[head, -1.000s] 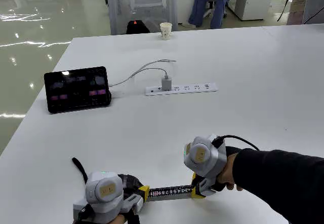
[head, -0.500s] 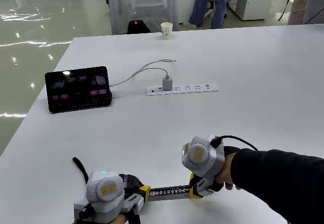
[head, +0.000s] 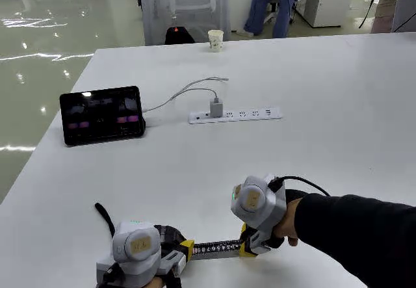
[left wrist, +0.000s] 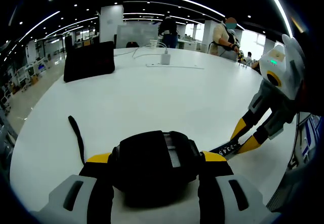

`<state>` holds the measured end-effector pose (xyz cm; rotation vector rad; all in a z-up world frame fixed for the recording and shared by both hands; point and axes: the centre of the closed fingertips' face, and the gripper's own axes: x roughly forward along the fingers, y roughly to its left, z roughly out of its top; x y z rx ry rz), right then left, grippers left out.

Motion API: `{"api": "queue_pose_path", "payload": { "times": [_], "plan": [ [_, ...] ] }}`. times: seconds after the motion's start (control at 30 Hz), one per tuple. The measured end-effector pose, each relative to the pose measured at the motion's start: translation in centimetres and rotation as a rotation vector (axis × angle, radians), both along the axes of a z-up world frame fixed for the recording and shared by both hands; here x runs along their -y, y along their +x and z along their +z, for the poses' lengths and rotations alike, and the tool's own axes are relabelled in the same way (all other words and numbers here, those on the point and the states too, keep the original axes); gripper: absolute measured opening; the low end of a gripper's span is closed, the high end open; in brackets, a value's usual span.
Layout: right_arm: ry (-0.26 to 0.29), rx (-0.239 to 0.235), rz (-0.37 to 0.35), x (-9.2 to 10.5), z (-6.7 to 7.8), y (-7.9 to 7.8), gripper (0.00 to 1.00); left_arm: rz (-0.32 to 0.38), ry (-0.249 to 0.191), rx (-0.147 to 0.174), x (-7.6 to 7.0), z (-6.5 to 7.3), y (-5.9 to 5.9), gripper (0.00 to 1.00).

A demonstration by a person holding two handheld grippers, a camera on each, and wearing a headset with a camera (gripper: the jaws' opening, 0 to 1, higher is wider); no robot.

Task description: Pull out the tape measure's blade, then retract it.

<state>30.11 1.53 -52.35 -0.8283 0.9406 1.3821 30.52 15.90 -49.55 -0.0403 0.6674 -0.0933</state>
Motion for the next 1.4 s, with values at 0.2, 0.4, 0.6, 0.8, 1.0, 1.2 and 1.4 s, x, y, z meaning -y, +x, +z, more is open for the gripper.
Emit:
{"api": "queue_pose_path", "payload": {
  "times": [0.2,0.4,0.6,0.8,1.0,1.2,1.4],
  "plan": [
    [0.002,0.000,0.003,-0.3,0.0,0.0,0.11,0.000,-0.001,0.000,0.0,0.0,0.0,0.63],
    [0.019,-0.003,0.001,-0.7,0.0,-0.1,0.11,-0.001,-0.001,-0.001,0.0,0.0,0.0,0.63],
    [0.031,-0.004,-0.002,-1.2,0.0,0.0,0.11,-0.001,-0.001,-0.002,-0.1,0.0,0.1,0.63],
    [0.036,-0.007,-0.008,-1.6,0.0,-0.2,0.11,-0.001,-0.002,-0.002,-0.1,0.0,0.1,0.63],
    [0.042,0.000,-0.003,-2.1,0.0,-0.2,0.11,0.000,-0.002,-0.002,-0.1,0.0,0.1,0.63],
    [0.051,0.005,0.010,-2.4,0.0,-0.3,0.11,-0.001,-0.004,-0.003,-0.1,0.0,0.0,0.63],
    [0.060,0.003,0.016,-2.8,0.0,-0.4,0.11,-0.001,-0.004,-0.002,-0.1,0.0,0.0,0.63]
  ]
}}
